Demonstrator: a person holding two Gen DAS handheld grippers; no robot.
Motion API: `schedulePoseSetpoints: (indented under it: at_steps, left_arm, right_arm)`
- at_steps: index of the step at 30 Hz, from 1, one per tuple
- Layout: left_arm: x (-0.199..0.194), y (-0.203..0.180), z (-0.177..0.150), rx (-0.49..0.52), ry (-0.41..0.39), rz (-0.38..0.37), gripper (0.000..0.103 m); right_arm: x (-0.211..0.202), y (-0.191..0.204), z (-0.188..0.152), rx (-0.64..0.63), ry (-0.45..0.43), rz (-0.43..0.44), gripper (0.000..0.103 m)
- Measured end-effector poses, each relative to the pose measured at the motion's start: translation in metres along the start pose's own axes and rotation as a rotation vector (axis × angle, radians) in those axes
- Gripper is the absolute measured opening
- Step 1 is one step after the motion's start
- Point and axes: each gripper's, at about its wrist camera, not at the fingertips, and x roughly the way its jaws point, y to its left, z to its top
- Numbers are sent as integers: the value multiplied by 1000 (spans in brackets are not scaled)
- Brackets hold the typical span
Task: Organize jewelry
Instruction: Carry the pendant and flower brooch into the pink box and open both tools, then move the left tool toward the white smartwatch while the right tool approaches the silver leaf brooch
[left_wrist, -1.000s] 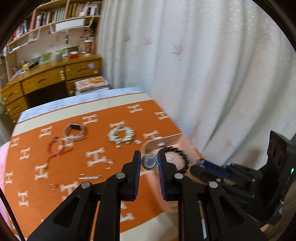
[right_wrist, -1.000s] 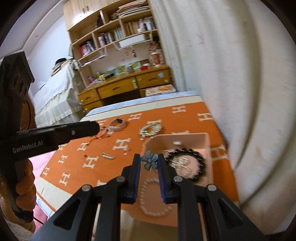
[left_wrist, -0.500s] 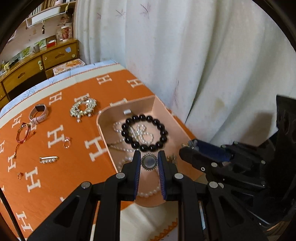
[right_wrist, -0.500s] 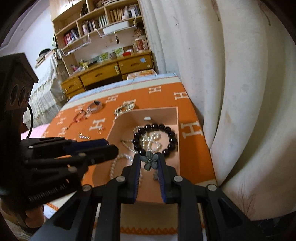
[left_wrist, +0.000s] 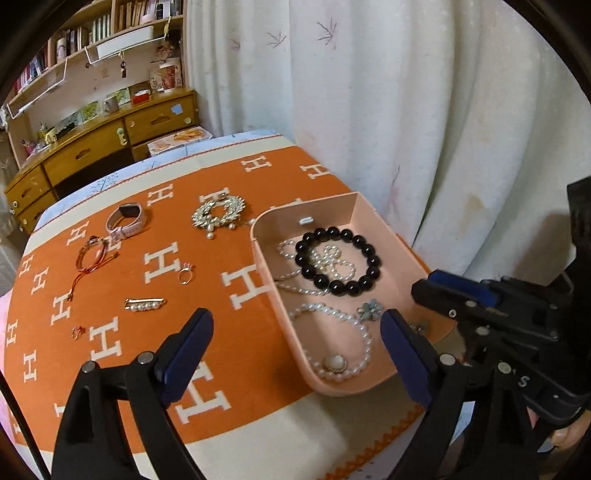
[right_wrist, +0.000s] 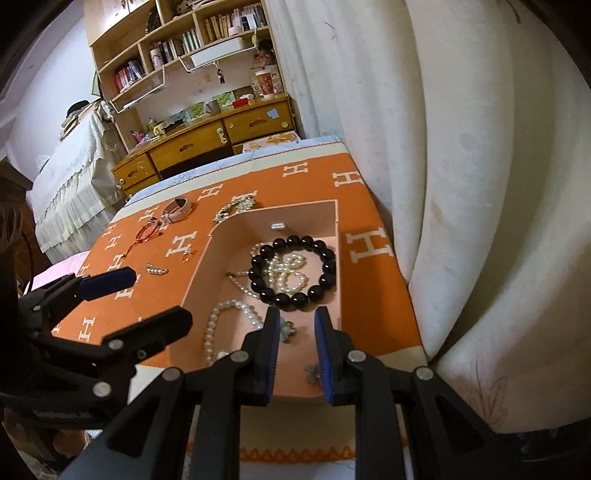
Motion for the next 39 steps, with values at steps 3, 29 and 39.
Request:
schedulePoseSetpoints:
  at_steps: [3,29,39]
  left_arm:
    - [0,1,-3,-2,10,3,91]
    - [-26,76,-4,-120,-10,159,91]
    - [-24,156,46,-185,54,211,91]
  right_arm:
    - [0,5,0,-15,-3,-4,19]
    - [16,39,38,-49,56,92,20]
    - [54,46,133,2,138,129,36]
